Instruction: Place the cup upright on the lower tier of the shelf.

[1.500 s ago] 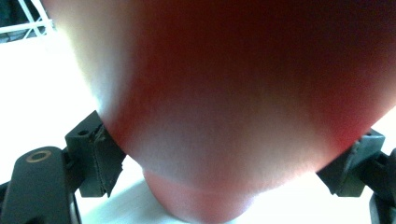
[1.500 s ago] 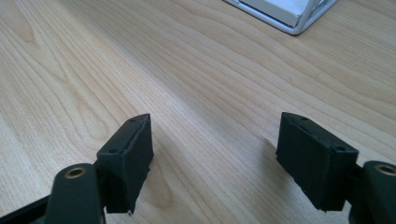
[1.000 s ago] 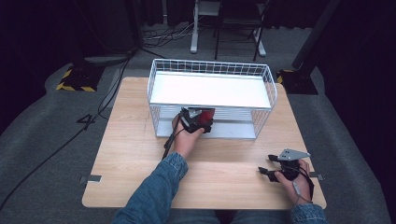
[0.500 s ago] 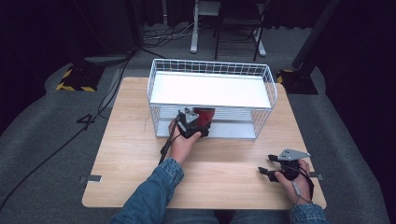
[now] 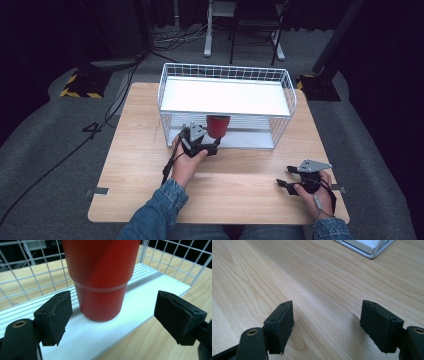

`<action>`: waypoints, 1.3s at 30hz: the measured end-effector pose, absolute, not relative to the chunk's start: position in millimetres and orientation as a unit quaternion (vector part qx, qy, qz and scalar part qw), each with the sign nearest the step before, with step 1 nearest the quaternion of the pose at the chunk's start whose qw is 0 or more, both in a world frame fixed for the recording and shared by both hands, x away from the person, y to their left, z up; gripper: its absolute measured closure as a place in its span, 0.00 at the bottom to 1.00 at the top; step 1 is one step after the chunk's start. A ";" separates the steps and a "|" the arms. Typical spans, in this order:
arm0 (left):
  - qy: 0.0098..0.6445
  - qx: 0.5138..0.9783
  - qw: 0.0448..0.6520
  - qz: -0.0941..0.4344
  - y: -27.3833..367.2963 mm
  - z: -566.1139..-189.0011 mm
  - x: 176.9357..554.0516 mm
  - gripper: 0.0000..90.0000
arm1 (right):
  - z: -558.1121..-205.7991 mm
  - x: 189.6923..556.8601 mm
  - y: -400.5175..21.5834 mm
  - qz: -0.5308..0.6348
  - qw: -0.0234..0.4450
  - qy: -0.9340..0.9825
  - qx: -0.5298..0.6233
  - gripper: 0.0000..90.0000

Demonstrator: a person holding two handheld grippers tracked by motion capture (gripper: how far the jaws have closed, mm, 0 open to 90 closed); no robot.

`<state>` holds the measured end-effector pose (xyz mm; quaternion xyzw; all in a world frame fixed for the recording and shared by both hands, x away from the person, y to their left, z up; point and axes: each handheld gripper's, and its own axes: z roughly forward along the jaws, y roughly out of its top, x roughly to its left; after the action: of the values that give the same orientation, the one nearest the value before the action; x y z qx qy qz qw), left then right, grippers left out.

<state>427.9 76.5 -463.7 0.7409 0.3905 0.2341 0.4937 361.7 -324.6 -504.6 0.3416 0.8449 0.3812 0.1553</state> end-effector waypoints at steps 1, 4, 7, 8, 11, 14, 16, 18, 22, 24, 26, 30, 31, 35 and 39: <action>0.390 0.741 0.494 0.234 78.0 -461.8 425.0 0.17 | -504.5 361.5 -324.6 0.381 0.155 0.845 0.341 0.30; 0.387 0.739 0.500 0.232 81.4 -455.6 415.4 0.17 | -504.6 361.1 -324.7 0.381 0.154 0.846 0.340 0.30; 0.379 0.743 0.499 0.236 87.1 -448.6 405.2 0.17 | -504.6 361.2 -324.7 0.382 0.154 0.846 0.340 0.30; 0.377 0.743 0.501 0.236 89.6 -446.1 401.4 0.17 | -504.6 361.1 -324.8 0.382 0.154 0.846 0.340 0.30; 0.374 0.748 0.497 0.234 97.1 -441.5 394.1 0.17 | -504.6 361.1 -324.8 0.382 0.154 0.846 0.340 0.30; 0.369 0.755 0.489 0.234 107.2 -438.2 386.5 0.18 | -504.6 361.1 -324.7 0.382 0.154 0.846 0.340 0.30; 0.367 0.760 0.486 0.228 114.5 -437.0 381.2 0.18 | -504.6 361.2 -324.8 0.382 0.154 0.846 0.340 0.30; 0.365 0.763 0.483 0.227 122.5 -436.2 376.2 0.18 | -504.6 361.2 -324.7 0.382 0.154 0.846 0.340 0.30; 0.365 0.767 0.475 0.231 140.4 -433.1 365.7 0.18 | -504.6 361.2 -324.8 0.382 0.154 0.846 0.340 0.30; 0.367 0.767 0.473 0.231 148.0 -431.8 361.9 0.17 | -504.6 361.2 -324.7 0.382 0.154 0.846 0.340 0.30; 0.369 0.768 0.472 0.227 156.3 -430.6 357.6 0.17 | -504.5 361.2 -324.8 0.382 0.154 0.846 0.340 0.30; 0.368 0.772 0.466 0.226 172.7 -428.2 350.0 0.17 | -504.6 362.2 -324.9 0.383 0.153 0.846 0.337 0.30; 0.366 0.774 0.466 0.224 176.7 -427.5 348.1 0.17 | -504.5 362.6 -325.0 0.383 0.152 0.847 0.336 0.30; 0.356 0.782 0.467 0.209 194.2 -426.1 340.4 0.17 | -504.6 363.0 -324.9 0.383 0.152 0.847 0.336 0.30; 0.369 0.788 0.448 0.206 211.7 -426.4 334.5 0.18 | -504.6 363.0 -324.9 0.383 0.152 0.847 0.336 0.30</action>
<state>334.5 211.7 -426.4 0.7877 0.3695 0.2065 0.4476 363.0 -324.9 -504.6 0.3362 0.8469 0.3830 0.1521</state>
